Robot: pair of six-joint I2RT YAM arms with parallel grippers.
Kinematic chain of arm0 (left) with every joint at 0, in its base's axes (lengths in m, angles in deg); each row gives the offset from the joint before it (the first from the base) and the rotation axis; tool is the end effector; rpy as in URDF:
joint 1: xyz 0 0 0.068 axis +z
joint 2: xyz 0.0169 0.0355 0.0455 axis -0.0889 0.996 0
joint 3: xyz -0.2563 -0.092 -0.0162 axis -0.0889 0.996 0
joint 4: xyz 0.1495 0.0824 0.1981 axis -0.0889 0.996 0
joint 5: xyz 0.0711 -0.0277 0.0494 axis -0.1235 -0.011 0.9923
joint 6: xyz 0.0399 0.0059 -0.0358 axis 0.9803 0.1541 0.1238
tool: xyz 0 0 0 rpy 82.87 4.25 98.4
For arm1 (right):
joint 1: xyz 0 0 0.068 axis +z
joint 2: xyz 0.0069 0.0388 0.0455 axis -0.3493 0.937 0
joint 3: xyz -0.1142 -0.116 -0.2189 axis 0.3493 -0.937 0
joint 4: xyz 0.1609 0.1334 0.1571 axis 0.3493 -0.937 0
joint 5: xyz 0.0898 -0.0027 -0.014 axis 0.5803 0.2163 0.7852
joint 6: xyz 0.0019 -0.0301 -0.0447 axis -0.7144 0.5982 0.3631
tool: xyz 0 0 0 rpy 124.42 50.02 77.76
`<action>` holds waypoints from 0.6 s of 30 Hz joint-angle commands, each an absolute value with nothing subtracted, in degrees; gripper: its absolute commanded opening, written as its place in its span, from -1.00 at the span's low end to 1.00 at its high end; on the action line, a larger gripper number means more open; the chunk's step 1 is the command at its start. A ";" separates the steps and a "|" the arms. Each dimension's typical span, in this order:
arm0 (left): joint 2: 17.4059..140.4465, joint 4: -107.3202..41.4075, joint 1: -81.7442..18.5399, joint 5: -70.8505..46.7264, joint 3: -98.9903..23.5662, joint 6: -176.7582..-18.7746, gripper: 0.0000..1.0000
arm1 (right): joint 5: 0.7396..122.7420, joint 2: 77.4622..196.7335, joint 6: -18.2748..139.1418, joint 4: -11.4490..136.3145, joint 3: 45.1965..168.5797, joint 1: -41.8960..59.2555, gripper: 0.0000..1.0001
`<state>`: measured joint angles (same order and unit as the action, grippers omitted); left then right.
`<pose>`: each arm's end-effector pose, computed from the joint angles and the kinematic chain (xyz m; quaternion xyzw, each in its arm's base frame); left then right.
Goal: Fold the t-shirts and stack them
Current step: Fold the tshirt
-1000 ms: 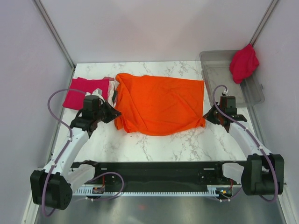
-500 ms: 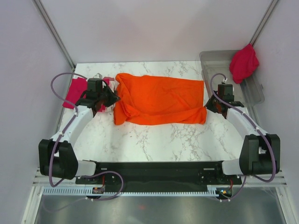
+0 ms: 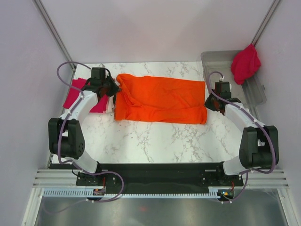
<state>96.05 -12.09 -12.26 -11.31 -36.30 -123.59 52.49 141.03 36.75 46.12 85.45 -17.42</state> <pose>0.3611 -0.0502 0.2711 -0.2100 0.8821 -0.2133 0.3638 0.3116 0.0154 0.2214 0.2264 0.9048 0.0914 0.3490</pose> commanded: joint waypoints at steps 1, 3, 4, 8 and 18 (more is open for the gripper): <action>95.98 -12.84 -11.43 -9.52 -40.86 -121.17 -0.96 | 51.02 141.71 37.81 48.17 88.64 -16.93 -1.00; 96.07 -11.17 -11.08 -8.37 -42.44 -121.25 -0.96 | 50.94 142.06 37.80 48.17 89.00 -16.84 -1.00; 96.07 -10.82 -10.91 -8.02 -42.71 -121.17 -0.96 | 51.02 142.15 37.72 48.17 89.26 -16.84 -1.00; 95.98 -10.55 -9.94 -7.40 -43.15 -121.26 -0.96 | 50.85 143.38 37.63 48.26 89.61 -16.93 -1.00; 101.42 -10.46 -9.59 -9.51 -47.63 -121.34 -0.96 | 49.80 146.63 37.54 48.88 91.46 -16.41 -1.00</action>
<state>99.50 -9.73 -9.90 -9.52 -44.04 -123.25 51.49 145.75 37.07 47.17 88.46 -16.79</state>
